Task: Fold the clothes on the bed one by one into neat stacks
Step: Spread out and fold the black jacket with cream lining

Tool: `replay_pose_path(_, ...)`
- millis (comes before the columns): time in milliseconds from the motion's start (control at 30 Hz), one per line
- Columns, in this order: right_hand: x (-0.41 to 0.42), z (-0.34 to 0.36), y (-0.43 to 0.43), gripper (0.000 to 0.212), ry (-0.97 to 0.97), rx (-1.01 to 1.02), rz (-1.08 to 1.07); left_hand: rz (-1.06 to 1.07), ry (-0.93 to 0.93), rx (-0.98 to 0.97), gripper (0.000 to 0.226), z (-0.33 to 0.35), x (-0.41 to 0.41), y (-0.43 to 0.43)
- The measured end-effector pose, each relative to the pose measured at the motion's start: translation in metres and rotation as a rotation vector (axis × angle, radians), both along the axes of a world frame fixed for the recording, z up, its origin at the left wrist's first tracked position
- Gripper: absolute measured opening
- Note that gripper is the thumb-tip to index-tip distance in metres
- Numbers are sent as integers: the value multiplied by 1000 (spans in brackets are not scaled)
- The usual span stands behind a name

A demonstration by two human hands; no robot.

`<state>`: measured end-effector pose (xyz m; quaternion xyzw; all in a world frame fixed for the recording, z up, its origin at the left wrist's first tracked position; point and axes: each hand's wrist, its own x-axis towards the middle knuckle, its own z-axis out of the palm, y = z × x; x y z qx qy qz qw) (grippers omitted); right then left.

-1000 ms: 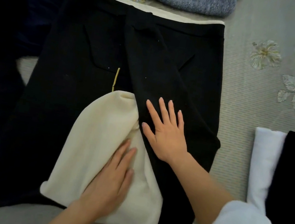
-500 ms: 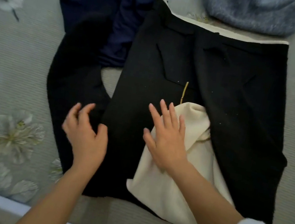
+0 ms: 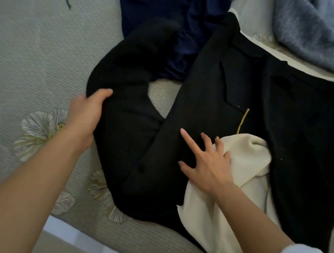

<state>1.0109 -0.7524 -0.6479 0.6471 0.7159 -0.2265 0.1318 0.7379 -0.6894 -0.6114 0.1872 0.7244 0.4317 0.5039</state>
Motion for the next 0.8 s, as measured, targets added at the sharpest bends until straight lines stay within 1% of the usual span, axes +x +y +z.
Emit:
replay_pose_path(67, -3, 4, 7, 77, -31, -30, 15, 178, -48, 122, 24, 15, -18, -9)
replay_pose_path(100, -5, 5, 8, 74, -56, -43, 23, 226, -70, 155, 25, 19, -25, -14)
replay_pose_path(200, -10, 3, 9, 69, -129, -84, 40, 236, -46, 162, 17, 24, -25, -31)
replay_pose_path(267, -10, 3, 9, 68, -126, -109, 33, 210, 37, 203, 18, 29, -9, -34)
replay_pose_path(367, -3, 5, 9, 63, -52, -118, -12, 80, 264, 348, 38, 42, 23, -31)
replay_pose_path(400, -1, 8, 9, 57, 4, -92, -58, -18, 333, 437, 39, 46, 35, -30)
replay_pose_path(467, 4, 12, 9, 37, 188, 39, -224, -332, 429, 650, 31, 50, 65, -35)
replay_pose_path(500, 6, 15, 11, 28, 329, 99, -375, -524, 488, 726, 27, 47, 79, -39)
replay_pose_path(533, 9, 20, 14, 23, 511, 126, -576, -726, 554, 768, 25, 39, 90, -46)
replay_pose_path(567, 11, 28, 20, 21, 703, 109, -792, -925, 632, 775, 22, 28, 96, -54)
replay_pose_path(600, 13, 35, 26, 20, 840, 65, -982, -1109, 720, 747, 23, 13, 98, -63)
replay_pose_path(633, 16, 39, 32, 19, 911, 15, -1109, -1272, 810, 679, 34, -2, 95, -74)
replay_pose_path(667, 18, 41, 38, 20, 923, -32, -1164, -1401, 895, 587, 51, -18, 89, -85)
replay_pose_path(700, 18, 42, 44, 21, 918, -67, -1171, -1485, 970, 512, 64, -32, 84, -95)
replay_pose_path(733, 14, 42, 49, 22, 911, -91, -1154, -1531, 1029, 469, 69, -43, 79, -103)
replay_pose_path(800, 3, 40, 59, 26, 899, -89, -1067, -1551, 1062, 432, 67, -55, 75, -111)
